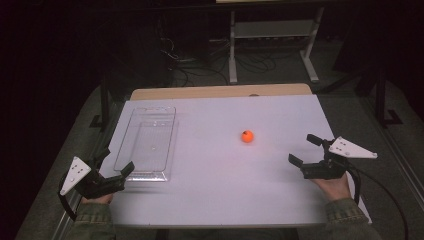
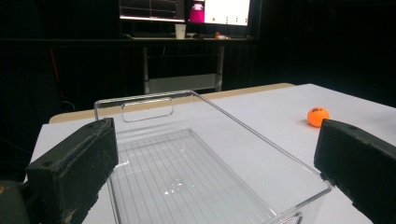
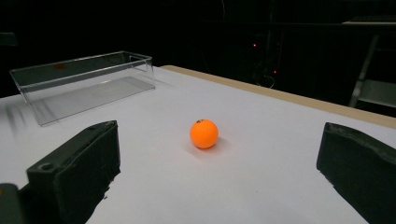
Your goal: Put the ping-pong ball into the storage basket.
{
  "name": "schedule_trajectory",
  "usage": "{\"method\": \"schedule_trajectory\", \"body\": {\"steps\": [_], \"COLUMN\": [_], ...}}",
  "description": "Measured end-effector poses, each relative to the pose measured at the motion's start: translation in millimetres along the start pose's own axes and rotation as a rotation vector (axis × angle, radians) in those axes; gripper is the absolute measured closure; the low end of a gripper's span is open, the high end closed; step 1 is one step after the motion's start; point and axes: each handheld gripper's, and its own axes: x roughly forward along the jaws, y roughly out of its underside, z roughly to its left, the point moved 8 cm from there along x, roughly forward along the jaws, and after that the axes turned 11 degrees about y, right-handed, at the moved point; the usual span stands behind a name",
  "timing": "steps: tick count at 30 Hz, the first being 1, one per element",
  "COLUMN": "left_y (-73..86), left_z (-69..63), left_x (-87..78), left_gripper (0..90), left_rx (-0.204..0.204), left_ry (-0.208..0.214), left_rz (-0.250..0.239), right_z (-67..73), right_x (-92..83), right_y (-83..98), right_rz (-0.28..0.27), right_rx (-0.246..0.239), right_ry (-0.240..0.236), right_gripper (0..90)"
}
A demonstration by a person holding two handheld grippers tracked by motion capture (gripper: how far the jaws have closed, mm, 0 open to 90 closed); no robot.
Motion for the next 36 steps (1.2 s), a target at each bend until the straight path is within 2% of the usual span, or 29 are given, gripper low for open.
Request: {"method": "schedule_trajectory", "body": {"steps": [4,9,13,23,30,36], "left_y": [0.7,-1.3,-6.6,-10.9,-20.4,-23.5], "left_z": [-0.6,-2.9,-8.4,-13.1,-15.3,-17.6], "left_x": [0.6,-0.2,0.4,8.8,13.1,17.8], "left_gripper": [0.0,0.0,0.0,0.0,0.0,0.0], "left_rx": [-0.004,0.001,0.008,0.053,0.047,0.07], "left_ry": [0.0,-0.009,0.008,0.016,0.035,0.046], "left_rz": [0.005,0.004,0.003,0.055,0.058,0.083], "right_z": [0.9,2.6,2.1,4.0,3.6,4.1], "right_x": [1.7,2.4,2.1,2.6,3.0,2.7], "right_y": [0.9,2.4,3.2,3.4,3.8,3.7], "right_rz": [0.004,0.014,0.018,0.02,0.023,0.023], "right_rx": [0.013,-0.005,0.0,-0.01,-0.001,-0.005], "right_ry": [-0.009,-0.008,-0.005,-0.005,-0.006,-0.009], "right_gripper": [0.0,0.0,0.0,0.0,0.0,0.0]}}
